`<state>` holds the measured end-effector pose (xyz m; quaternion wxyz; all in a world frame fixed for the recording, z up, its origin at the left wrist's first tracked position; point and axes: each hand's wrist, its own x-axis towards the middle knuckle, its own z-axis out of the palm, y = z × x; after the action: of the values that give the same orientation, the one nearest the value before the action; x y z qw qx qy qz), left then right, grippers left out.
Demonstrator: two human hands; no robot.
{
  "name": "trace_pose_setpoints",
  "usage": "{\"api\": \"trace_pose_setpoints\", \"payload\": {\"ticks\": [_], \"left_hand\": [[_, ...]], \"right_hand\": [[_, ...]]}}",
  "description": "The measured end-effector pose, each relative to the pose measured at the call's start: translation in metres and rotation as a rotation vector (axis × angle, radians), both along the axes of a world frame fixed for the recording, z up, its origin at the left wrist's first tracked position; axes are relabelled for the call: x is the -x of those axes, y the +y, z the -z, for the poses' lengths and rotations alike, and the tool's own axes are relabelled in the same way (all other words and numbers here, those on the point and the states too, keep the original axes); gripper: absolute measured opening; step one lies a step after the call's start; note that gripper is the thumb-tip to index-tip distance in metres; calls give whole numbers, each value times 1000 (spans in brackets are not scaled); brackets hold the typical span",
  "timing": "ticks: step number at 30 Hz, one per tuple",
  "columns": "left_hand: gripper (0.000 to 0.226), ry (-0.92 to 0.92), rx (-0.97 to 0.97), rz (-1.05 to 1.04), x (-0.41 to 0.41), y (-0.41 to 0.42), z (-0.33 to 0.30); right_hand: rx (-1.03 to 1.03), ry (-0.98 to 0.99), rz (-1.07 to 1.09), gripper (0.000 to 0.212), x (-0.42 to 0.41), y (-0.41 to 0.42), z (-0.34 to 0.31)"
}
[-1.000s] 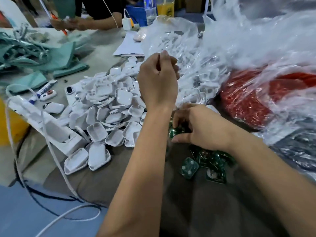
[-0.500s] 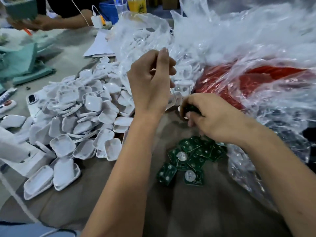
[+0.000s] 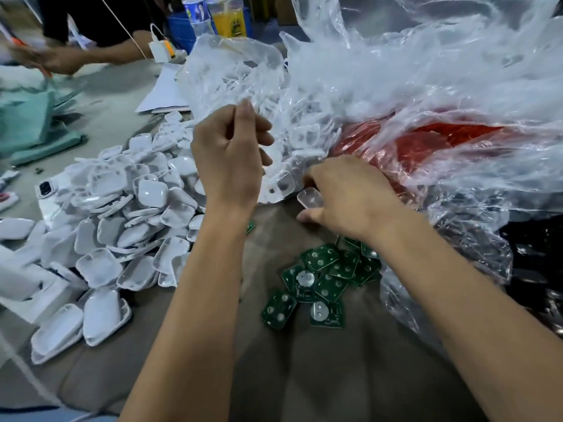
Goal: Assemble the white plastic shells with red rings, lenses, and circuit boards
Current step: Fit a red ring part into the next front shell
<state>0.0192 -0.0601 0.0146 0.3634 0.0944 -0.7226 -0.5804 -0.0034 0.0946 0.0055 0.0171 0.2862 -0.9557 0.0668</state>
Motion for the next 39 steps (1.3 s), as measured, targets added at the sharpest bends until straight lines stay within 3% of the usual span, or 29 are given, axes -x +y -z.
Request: {"api": "trace_pose_setpoints", "payload": {"ticks": [4,9,11,13,17,20,23,27,30,34,39], "left_hand": [[38,-142,32,26,-7,0,8],[28,-353,316,90,-11,10,21],[24,-376,221,164,-9,20,21],[17,-377,134,240,-5,31,22],[8,-420,250,231,7,37,29],[5,-459,476,219,9,39,37],[8,-327,533,183,7,42,39],[18,-209,639,88,9,41,40],[20,-74,617,-34,6,34,41],[30,133,515,-178,2,23,42],[36,240,406,-167,1,23,42]], "right_hand": [[114,16,12,34,-2,-7,6],[462,-6,9,43,3,6,2],[557,-56,-22,47,3,11,-5],[533,-107,-58,52,5,16,-13],[328,-207,-48,37,29,36,-40],[423,15,87,16,62,46,-65],[454,175,130,17,84,32,-76],[371,155,-219,21,87,-25,-76],[132,39,-400,25,94,-67,-66],[-150,-137,-301,23,107,-97,-42],[-171,-195,-295,24,107,-103,-34]]}}
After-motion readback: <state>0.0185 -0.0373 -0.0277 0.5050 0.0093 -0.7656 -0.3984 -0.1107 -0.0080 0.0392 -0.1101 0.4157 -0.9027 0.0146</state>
